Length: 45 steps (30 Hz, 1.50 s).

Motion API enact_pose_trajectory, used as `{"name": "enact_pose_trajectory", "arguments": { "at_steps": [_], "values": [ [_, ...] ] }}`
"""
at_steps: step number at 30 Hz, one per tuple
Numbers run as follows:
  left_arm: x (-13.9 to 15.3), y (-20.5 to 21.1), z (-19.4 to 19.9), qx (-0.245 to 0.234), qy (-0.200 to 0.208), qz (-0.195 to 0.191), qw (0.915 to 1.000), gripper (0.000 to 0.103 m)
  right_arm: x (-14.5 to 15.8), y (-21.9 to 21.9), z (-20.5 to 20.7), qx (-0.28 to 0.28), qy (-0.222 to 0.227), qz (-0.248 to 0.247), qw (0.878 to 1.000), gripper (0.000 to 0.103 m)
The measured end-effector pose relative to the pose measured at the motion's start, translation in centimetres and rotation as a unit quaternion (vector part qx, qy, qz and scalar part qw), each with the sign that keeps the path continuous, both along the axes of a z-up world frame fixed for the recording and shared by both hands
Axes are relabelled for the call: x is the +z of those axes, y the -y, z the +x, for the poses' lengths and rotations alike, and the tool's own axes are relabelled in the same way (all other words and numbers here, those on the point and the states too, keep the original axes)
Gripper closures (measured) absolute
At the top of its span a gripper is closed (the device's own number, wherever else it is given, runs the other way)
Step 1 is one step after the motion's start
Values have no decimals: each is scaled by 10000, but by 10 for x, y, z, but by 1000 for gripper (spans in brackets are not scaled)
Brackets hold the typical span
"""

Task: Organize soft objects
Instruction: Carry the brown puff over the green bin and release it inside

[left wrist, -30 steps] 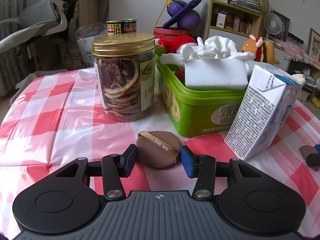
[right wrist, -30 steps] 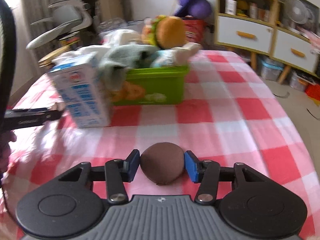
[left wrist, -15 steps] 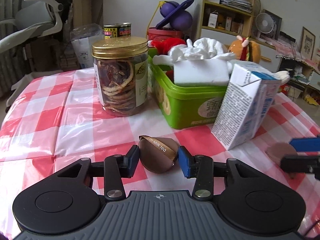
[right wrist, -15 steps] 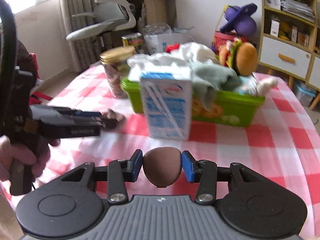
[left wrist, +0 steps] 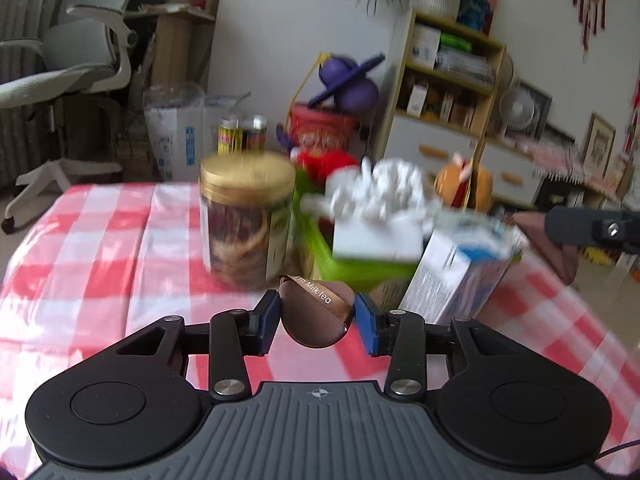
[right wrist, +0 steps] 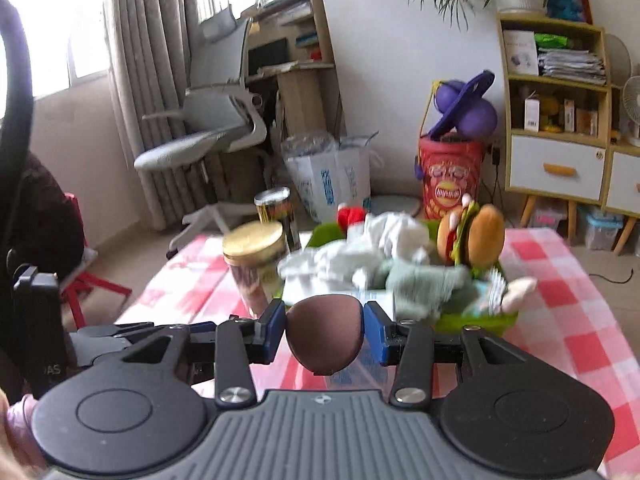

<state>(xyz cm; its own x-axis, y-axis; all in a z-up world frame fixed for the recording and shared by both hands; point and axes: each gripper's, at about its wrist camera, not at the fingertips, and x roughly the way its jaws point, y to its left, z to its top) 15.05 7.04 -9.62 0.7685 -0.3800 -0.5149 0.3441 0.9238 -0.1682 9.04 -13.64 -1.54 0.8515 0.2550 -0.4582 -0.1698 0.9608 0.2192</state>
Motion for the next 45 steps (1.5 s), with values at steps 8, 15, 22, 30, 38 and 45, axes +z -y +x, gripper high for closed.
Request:
{"name": "enact_pose_trajectory", "arguments": {
  "at_steps": [8, 15, 22, 30, 38, 45],
  "values": [
    [38, 16, 15, -152, 394, -247, 9988, 61, 29, 2, 20, -105, 215, 27, 9997, 86],
    [62, 35, 42, -288, 616, -499, 9964, 60, 45, 5, 49, -219, 338, 14, 9992, 86],
    [55, 52, 58, -444, 599, -496, 9960, 60, 30, 12, 80, -437, 202, -17, 9988, 86],
    [28, 66, 79, -541, 310, -349, 9974, 60, -5, 25, 107, -625, -144, 110, 9979, 85],
    [9, 71, 86, -531, 172, -179, 9983, 57, -27, 33, 123, -701, -342, 96, 9969, 85],
    [1, 71, 88, -508, 129, -75, 9986, 54, -38, 36, 130, -720, -471, 48, 9963, 84]
  ]
}}
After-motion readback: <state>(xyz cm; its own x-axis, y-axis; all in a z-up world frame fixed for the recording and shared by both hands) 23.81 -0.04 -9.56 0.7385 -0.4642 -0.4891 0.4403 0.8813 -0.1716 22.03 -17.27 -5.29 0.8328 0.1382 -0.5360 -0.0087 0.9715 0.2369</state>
